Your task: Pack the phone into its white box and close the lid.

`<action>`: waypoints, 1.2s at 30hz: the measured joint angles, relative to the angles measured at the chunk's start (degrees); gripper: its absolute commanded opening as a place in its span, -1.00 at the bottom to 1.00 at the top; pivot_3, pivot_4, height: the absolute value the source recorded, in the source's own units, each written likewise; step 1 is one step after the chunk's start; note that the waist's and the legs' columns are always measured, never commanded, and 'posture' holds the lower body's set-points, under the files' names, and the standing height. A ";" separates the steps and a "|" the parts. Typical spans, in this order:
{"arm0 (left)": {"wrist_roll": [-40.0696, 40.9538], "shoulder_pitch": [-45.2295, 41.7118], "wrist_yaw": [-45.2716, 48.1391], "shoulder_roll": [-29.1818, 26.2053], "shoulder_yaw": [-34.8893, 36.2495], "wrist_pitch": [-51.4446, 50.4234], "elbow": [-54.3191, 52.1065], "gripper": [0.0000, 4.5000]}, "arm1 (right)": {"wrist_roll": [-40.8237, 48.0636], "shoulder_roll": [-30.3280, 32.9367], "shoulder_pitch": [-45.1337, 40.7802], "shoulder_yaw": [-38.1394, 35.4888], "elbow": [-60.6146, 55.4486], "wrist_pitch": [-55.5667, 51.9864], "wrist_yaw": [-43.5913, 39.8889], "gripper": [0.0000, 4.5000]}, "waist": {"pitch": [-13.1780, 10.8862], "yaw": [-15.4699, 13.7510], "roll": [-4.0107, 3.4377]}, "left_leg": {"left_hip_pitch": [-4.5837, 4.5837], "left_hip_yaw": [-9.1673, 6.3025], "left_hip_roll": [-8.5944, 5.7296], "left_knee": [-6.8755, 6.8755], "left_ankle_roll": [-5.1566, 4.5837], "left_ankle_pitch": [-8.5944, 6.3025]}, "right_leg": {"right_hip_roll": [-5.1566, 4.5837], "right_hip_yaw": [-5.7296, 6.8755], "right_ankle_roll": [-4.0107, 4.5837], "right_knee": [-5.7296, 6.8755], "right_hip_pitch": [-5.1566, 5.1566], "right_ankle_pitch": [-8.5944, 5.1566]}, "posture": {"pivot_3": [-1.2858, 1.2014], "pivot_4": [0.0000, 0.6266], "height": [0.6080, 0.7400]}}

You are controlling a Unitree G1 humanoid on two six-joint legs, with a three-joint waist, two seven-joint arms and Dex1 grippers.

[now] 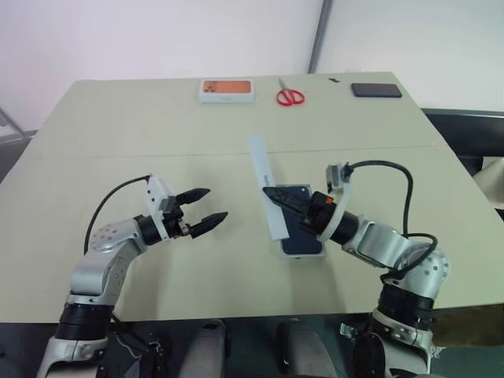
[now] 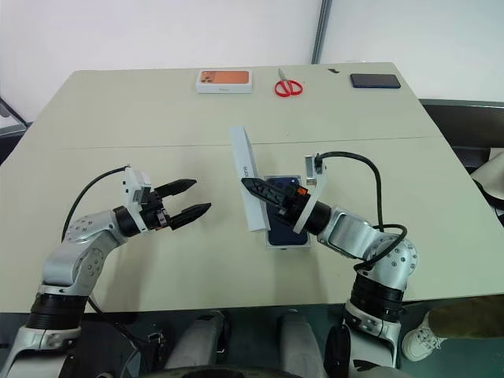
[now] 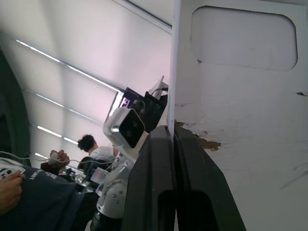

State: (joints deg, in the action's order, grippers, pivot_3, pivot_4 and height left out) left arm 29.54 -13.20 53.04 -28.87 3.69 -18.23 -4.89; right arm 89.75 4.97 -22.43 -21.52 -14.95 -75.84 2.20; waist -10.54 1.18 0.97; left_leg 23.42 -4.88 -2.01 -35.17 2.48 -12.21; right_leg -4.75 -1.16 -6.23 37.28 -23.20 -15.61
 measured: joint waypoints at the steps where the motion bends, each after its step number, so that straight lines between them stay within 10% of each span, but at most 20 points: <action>1: 0.00 -0.02 -0.14 0.23 -0.01 0.00 -0.06 0.91 | 1.60 0.51 0.47 1.19 -0.01 0.88 1.00 -0.98 | 0.00 -0.01 0.00 | 0.00 0.00 0.00 0.00 0.00 0.00 | 0.00 0.00 0.00 0.00 0.00 0.00 | 0.03 -0.52 1.00; 7: -0.19 0.07 -0.56 0.94 -0.35 0.05 -0.74 0.67 | 0.80 6.22 4.54 9.63 -0.45 3.72 1.36 -1.00 | 0.03 -0.18 0.01 | -0.01 0.00 -0.01 -0.01 0.00 0.00 | -0.01 0.00 0.00 -0.07 0.07 0.00 | 0.03 -0.52 1.00; 15: -0.32 0.57 -1.23 3.93 -2.84 -0.51 -0.87 -0.99 | -1.12 7.53 2.81 12.06 2.61 9.24 1.44 -1.00 | 0.04 -0.32 0.03 | 0.00 0.00 -0.01 -0.03 0.00 0.00 | -0.02 0.01 0.00 -0.12 0.10 0.00 | 0.03 -0.52 1.00; 36: -1.58 -0.99 -1.93 6.11 -5.49 -2.39 0.88 -0.99 | 4.47 10.72 2.49 17.15 5.79 16.19 7.36 -1.00 | 0.03 -0.28 0.03 | 0.02 0.01 -0.02 -0.02 -0.01 0.00 | -0.01 0.00 0.00 -0.12 0.07 0.00 | 0.03 -0.52 1.00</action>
State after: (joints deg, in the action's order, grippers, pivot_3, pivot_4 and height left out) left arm 27.96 -14.19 51.11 -22.76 -1.80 -20.62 -4.01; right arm 94.21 15.68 -19.94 -4.37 -9.16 -59.64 9.56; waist -10.51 0.90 1.00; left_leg 23.44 -4.87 -2.03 -35.19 2.47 -12.21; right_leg -4.75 -1.16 -6.23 37.16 -23.14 -15.62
